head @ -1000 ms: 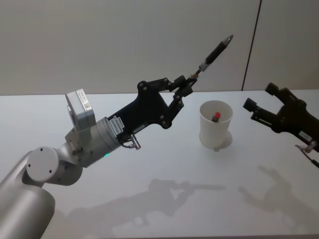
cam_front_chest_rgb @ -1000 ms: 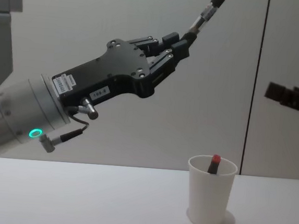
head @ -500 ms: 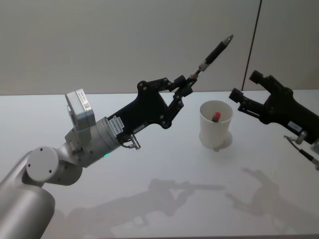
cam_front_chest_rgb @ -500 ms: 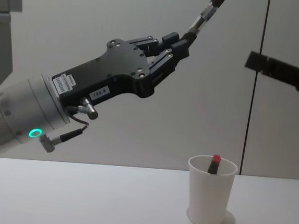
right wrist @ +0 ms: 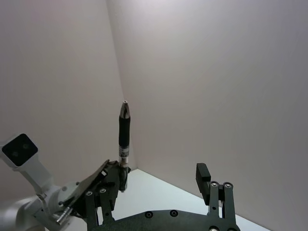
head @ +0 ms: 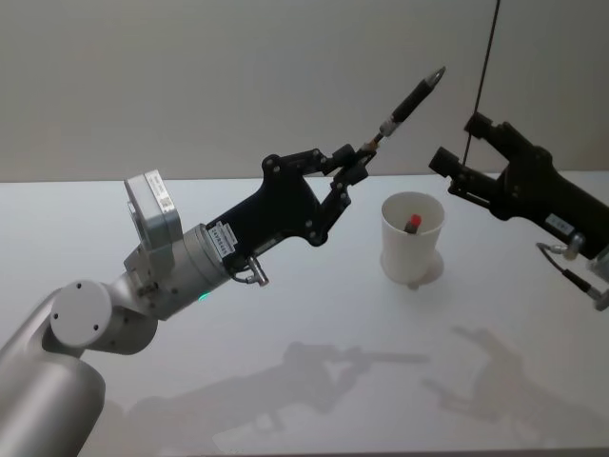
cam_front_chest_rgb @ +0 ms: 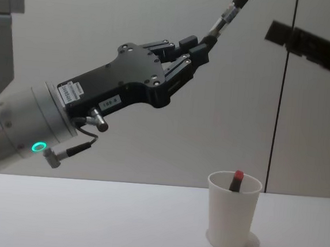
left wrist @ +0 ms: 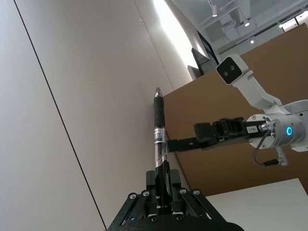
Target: Place the pen into the pen holder.
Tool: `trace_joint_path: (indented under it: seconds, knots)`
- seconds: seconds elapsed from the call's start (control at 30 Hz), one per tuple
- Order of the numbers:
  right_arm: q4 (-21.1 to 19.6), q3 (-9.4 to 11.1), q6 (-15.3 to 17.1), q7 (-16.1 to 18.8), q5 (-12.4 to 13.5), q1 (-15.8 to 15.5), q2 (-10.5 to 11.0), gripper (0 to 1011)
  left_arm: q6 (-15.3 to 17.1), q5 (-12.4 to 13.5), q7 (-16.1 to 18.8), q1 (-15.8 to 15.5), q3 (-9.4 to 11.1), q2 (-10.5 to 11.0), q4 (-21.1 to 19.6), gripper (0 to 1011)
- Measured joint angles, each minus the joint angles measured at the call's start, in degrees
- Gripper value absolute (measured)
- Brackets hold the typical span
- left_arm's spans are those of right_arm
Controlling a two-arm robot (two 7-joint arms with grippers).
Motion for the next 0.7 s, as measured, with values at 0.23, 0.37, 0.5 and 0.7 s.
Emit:
trace_joint_path:
  seconds: [0.23, 0.37, 0.5, 0.7]
  knots:
    - [-0.6, -0.13, 0.65, 1.9, 2.48, 0.47, 0.3, 1001, 0.0, 0.0, 0.0, 0.0, 0.0, 0.0, 0.0, 178]
    - [-0.88, -0.24, 0.81, 2.18, 3.26, 0.65, 0.36, 1001, 0.0, 0.0, 0.0, 0.0, 0.0, 0.0, 0.0, 178]
    - [-1.03, -0.48, 0.94, 2.2, 3.84, 0.96, 0.29, 1001, 0.0, 0.0, 0.0, 0.0, 0.0, 0.0, 0.0, 178]
    - [-0.87, -1.19, 1.33, 1.92, 4.45, 1.87, -0.25, 1001, 0.0, 0.0, 0.01, 0.0, 0.0, 0.0, 0.0, 178]
